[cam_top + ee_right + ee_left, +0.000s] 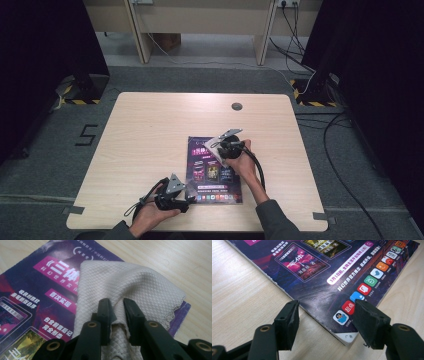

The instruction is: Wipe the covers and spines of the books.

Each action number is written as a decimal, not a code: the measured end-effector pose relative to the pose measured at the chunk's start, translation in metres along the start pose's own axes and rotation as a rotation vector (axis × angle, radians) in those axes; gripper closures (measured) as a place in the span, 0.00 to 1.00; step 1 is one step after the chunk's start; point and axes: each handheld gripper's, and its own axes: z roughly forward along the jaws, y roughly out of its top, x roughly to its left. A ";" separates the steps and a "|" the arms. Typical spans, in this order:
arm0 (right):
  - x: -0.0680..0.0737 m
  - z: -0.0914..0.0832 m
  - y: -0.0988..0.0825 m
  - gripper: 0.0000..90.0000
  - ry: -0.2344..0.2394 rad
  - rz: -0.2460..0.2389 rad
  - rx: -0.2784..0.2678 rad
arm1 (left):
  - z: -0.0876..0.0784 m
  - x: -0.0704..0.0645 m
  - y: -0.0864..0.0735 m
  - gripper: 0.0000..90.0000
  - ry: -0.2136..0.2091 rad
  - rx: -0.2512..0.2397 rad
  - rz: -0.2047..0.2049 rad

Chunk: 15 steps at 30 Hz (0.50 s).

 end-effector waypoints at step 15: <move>-0.031 -0.001 -0.002 0.85 -0.111 0.097 0.002 | 0.000 0.000 0.000 0.41 -0.001 0.000 0.005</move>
